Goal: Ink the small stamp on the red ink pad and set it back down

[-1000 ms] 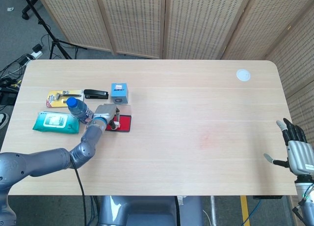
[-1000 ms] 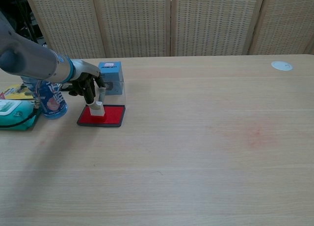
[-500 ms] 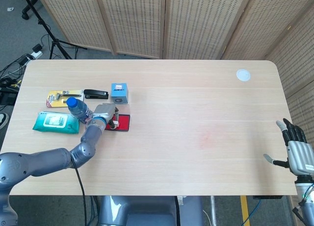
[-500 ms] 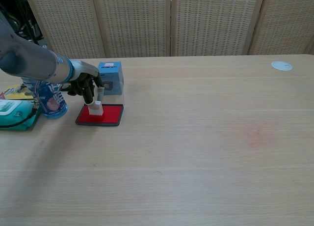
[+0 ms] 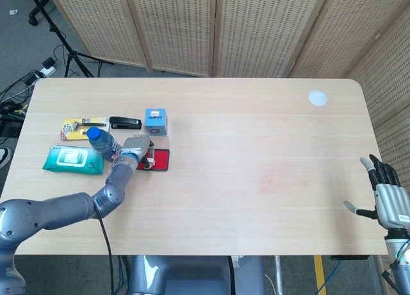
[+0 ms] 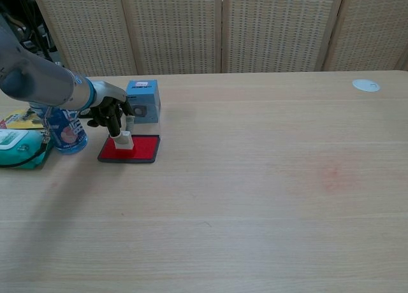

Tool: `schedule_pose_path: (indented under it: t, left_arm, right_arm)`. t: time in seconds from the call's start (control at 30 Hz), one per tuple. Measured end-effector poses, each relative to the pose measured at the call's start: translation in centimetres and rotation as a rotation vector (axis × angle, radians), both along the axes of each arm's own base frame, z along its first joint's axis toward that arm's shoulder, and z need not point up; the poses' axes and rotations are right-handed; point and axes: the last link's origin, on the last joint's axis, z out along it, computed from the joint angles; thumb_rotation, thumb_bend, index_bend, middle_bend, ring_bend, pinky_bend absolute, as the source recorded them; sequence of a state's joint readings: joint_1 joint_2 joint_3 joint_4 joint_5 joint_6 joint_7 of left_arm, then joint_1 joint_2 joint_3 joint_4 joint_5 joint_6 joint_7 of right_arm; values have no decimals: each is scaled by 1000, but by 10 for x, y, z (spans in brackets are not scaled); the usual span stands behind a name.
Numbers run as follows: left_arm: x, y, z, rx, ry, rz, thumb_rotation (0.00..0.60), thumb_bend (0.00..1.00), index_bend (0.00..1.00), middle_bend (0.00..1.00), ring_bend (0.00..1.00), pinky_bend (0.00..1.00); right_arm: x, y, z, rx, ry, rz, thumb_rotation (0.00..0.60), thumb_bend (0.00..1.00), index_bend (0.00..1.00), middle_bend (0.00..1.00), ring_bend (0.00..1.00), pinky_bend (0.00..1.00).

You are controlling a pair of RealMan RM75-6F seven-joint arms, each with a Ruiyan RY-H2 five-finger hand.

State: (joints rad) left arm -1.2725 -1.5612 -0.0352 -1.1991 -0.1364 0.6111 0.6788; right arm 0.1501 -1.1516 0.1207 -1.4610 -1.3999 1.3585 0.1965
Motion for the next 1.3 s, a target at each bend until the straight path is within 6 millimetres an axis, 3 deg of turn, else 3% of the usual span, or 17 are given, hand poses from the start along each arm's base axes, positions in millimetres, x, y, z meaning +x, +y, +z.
schedule_pose_path:
  t: [0.6,0.97,1.3]
  left_arm:
    - [14,-8,46,11,-30,-57,600,392,641,964,931,839]
    - [23,-43,56,-107,-25,-189,600,390,641,965,931,839]
    - [4,-77,49,-229,25,-261,600,390,641,965,931,838]
  right_arm:
    - [2,-1,-4,14,8,3,600,0,0,0,0,0]
    - [4,1,-5,14,14,7,600,0,0,0,0,0]
    - [4,2,-5,13,14,9,600,0,0,0,0,0]
